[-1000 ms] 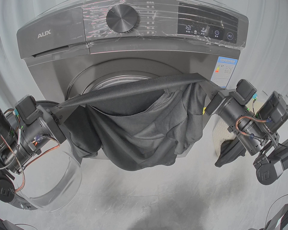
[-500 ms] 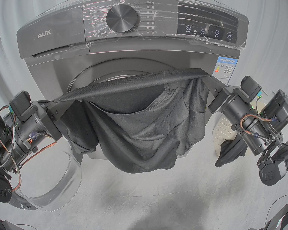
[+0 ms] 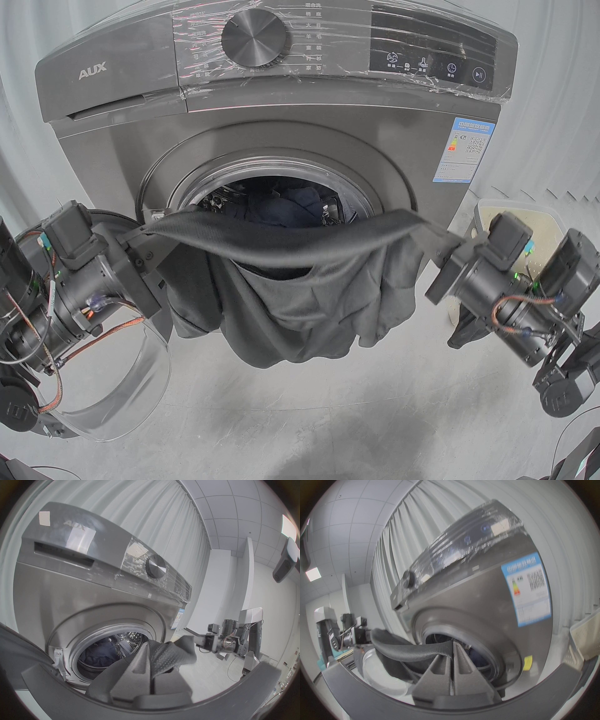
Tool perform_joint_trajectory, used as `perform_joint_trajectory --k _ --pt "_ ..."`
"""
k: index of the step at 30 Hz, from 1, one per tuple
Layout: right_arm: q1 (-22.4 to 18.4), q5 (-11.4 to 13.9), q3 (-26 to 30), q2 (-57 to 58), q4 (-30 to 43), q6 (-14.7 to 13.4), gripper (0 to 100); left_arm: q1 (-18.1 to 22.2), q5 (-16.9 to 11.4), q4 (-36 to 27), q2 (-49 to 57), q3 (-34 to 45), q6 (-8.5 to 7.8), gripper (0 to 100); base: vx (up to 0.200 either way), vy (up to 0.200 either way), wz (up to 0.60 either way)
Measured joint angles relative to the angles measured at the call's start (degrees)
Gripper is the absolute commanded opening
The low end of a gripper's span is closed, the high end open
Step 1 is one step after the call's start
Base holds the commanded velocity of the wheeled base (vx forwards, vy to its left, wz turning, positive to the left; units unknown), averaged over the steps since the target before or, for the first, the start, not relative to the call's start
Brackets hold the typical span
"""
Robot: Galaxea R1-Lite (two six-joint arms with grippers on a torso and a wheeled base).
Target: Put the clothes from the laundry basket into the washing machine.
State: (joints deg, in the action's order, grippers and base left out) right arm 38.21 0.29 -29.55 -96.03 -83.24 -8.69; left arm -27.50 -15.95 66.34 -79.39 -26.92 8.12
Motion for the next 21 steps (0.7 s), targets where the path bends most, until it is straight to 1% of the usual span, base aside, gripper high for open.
perform_joint_trajectory --k 3,4,10,15,18,21 --pt "1.79 0.11 3.51 -1.13 -0.43 -0.06 0 -0.83 0.54 0.68 -1.65 -0.56 -0.18 0 0.0 0.0 0.0" --pt "2.39 0.11 4.17 -1.77 -0.57 -0.11 100 -1.0 0.73 0.85 -2.06 -0.76 -0.21 0 0.0 0.0 0.0" --pt "6.86 0.04 6.31 -7.42 -1.06 -0.37 100 -1.84 2.24 1.69 -4.05 -2.0 -0.24 0 0.0 0.0 0.0" --pt "10.19 0.2 10.05 -12.21 -0.82 -0.22 100 -2.38 3.04 2.13 -4.77 -2.84 -0.24 0 0.0 0.0 0.0" --pt "11.51 0.35 11.34 -15.17 -0.95 -0.22 100 -2.62 3.19 2.24 -4.95 -3.12 -0.24 0 0.0 0.0 0.0" --pt "11.85 0.41 10.53 -17.65 -1.17 -0.15 100 -3.04 3.25 2.28 -4.96 -3.32 -0.24 0 0.0 0.0 0.0"
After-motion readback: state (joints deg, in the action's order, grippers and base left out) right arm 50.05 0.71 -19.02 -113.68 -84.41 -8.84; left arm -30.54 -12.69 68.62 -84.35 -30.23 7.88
